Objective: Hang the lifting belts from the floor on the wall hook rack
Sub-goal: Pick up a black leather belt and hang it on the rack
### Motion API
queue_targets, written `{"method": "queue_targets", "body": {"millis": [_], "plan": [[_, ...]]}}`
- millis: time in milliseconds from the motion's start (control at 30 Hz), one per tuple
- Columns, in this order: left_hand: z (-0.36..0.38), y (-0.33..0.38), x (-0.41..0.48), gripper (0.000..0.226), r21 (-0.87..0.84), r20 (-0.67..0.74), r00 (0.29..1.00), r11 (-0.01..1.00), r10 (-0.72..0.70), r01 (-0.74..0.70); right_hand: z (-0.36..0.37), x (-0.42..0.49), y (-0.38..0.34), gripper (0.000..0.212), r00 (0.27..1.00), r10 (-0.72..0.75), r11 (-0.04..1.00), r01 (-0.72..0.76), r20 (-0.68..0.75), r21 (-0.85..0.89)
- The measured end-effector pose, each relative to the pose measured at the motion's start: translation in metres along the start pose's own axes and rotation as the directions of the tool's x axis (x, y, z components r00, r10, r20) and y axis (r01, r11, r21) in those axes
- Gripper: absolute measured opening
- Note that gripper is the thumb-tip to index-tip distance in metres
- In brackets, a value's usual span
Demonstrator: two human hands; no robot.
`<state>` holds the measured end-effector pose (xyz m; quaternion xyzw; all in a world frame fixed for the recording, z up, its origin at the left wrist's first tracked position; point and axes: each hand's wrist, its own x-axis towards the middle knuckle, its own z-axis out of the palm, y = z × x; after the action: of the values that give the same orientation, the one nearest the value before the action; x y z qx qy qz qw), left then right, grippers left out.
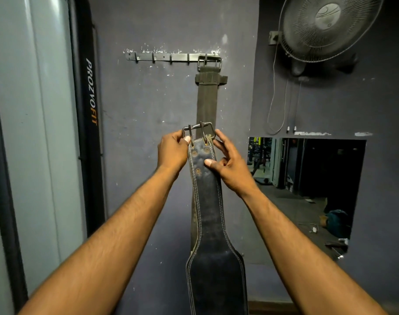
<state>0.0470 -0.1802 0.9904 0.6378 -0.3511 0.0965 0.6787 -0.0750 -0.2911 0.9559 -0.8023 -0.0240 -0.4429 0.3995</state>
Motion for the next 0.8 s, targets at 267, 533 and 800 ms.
{"method": "queue_targets", "body": {"millis": [267,533,800], "plan": [[0.016,-0.009,0.061,0.02,0.021,-0.324,0.907,0.961,0.267,-0.275,0.02,0.075,0.024,0.081,0.991,-0.098,0.993,0.09,-0.094,-0.081],[0.019,-0.044,0.188,0.064,-0.073,0.092,0.955,0.959,0.28,-0.274,0.047,0.2,0.063,0.081,0.968,-0.147,0.988,0.136,-0.204,-0.068],[0.027,-0.056,0.314,0.072,-0.028,0.238,0.912,0.941,0.333,-0.337,0.047,0.318,0.103,0.085,0.976,-0.158,0.987,0.153,-0.147,-0.041]]}}
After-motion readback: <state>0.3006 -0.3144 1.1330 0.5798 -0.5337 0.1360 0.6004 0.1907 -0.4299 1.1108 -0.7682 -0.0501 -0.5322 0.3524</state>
